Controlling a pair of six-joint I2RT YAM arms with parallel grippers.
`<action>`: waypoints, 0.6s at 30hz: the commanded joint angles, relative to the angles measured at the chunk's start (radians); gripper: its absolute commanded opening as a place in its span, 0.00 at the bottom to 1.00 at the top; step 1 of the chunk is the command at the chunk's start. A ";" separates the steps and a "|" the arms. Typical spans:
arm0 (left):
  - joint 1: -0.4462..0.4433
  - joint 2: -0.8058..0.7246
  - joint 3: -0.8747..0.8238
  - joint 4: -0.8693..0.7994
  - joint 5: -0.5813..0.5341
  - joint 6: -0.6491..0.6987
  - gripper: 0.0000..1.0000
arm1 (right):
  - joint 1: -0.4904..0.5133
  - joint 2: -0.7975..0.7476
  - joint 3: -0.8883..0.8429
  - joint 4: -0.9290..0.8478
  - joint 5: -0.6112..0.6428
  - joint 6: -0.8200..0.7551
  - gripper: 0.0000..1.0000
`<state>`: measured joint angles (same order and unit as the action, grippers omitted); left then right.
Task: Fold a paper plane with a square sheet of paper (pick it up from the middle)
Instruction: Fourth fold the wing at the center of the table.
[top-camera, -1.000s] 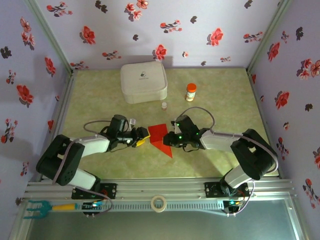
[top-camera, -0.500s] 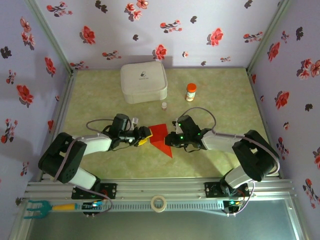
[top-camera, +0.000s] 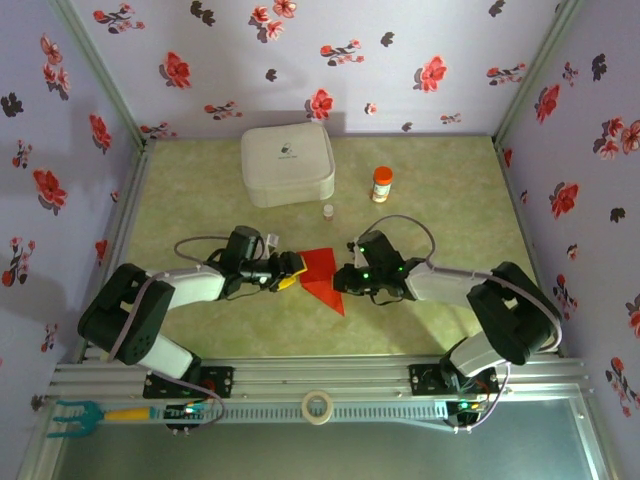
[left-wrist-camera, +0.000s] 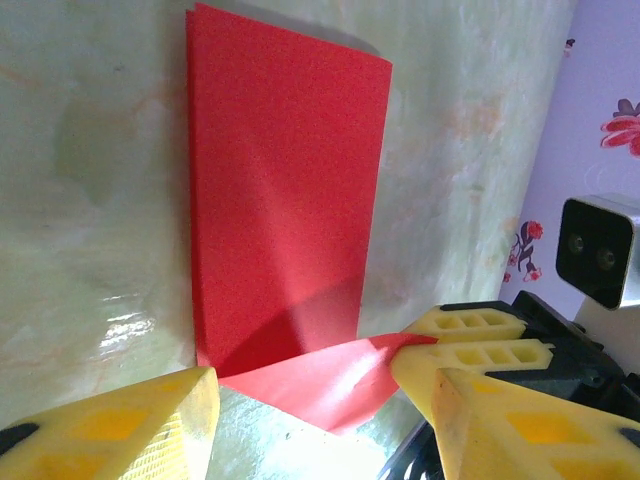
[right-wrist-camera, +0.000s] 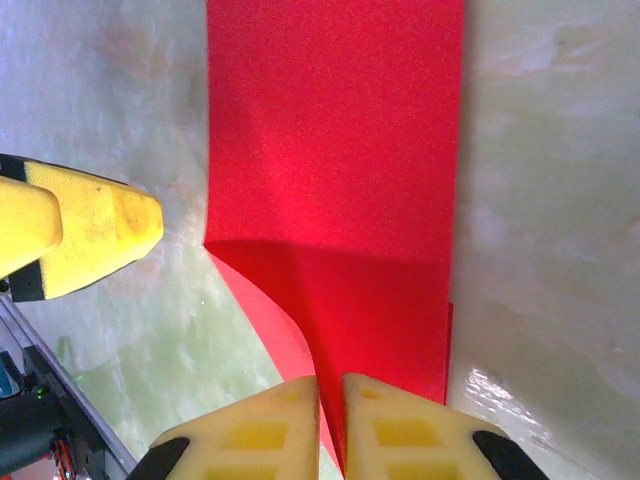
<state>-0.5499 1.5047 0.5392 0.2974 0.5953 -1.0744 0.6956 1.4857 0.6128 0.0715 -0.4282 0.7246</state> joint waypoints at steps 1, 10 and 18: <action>-0.005 0.018 0.033 -0.036 -0.005 0.008 0.60 | -0.013 -0.034 -0.020 0.013 -0.023 -0.011 0.14; -0.005 0.063 0.070 -0.032 -0.008 0.008 0.62 | -0.027 -0.052 -0.051 0.042 -0.030 -0.001 0.14; -0.005 0.123 0.107 -0.012 0.012 0.005 0.60 | -0.031 -0.051 -0.058 0.058 -0.032 0.005 0.14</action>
<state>-0.5499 1.6020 0.6186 0.2768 0.5957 -1.0744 0.6731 1.4528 0.5674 0.1085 -0.4492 0.7254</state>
